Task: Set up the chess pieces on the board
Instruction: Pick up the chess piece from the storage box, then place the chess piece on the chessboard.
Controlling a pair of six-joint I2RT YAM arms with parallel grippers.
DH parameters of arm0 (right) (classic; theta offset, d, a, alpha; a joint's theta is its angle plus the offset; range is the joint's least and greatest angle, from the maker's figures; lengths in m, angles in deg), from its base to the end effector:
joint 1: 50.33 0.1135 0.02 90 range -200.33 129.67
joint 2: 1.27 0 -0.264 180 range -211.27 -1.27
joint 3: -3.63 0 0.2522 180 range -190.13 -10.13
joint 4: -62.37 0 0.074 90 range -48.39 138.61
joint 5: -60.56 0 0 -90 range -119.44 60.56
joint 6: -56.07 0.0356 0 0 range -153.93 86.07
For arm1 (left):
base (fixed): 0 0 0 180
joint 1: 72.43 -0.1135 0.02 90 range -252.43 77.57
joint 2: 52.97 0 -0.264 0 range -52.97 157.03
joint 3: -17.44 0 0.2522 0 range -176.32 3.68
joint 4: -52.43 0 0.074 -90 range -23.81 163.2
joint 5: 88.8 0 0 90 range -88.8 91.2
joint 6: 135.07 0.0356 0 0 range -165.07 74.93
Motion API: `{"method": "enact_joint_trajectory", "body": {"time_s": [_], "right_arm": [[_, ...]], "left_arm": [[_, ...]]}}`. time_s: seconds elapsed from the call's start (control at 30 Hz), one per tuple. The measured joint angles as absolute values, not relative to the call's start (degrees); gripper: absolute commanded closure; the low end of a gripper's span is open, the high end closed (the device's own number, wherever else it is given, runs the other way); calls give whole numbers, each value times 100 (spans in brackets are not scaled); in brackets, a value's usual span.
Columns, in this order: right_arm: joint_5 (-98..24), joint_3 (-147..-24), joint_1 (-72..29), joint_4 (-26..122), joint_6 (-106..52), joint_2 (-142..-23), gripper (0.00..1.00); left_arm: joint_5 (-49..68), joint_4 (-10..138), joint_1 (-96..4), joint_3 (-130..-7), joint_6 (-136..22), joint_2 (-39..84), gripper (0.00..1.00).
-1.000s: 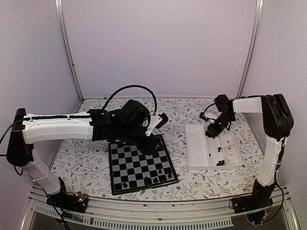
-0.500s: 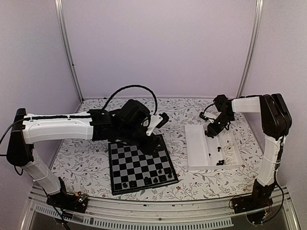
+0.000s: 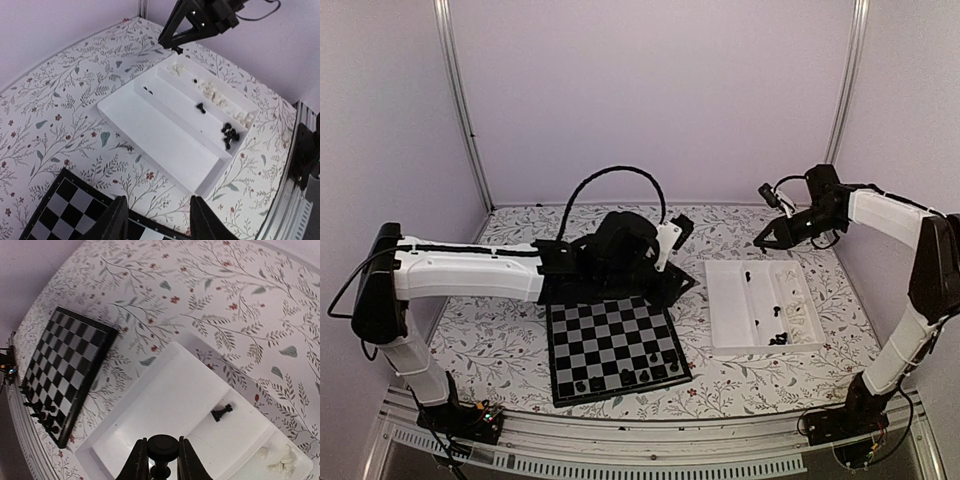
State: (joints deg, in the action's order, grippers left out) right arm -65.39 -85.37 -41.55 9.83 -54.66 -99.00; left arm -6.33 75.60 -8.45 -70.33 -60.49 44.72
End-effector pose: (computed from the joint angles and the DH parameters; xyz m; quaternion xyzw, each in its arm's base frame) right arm 0.3469 0.0747 0.2467 -0.3087 0.8716 0.2728 0.2658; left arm 0.1776 -0.3532 0.2720 0.3322 0.8126 -0.2593 0.4027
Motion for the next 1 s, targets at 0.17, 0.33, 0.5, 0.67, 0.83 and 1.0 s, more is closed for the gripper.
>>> {"method": "enact_joint_trajectory", "body": {"time_s": [0.17,0.33,0.5,0.67,0.83,1.0], "right_arm": [[-7894,-8044,-4098,1754,-4686,-9015,92],[-8724,-7560,-4044,2716,-3510,-8783,93],[-9050,-7259,-3862,3450,-2638,-8503,93],[-9188,-7237,-3709,3977,-2207,-8189,93],[-9220,-7126,-3696,4224,-1995,-8158,92],[-9220,-7034,-3683,4270,-1927,-8158,92]], "left_arm": [[-1789,6081,-536,-7285,-6095,5169,54],[-2626,5145,-327,-8113,-5966,6310,53],[-2901,4868,-244,-8789,-5918,6920,53],[-2921,4758,-241,-9258,-5866,7121,53],[-2921,4649,-241,-9409,-5857,7125,53],[-2926,4549,-241,-9431,-5855,7145,52]]}}
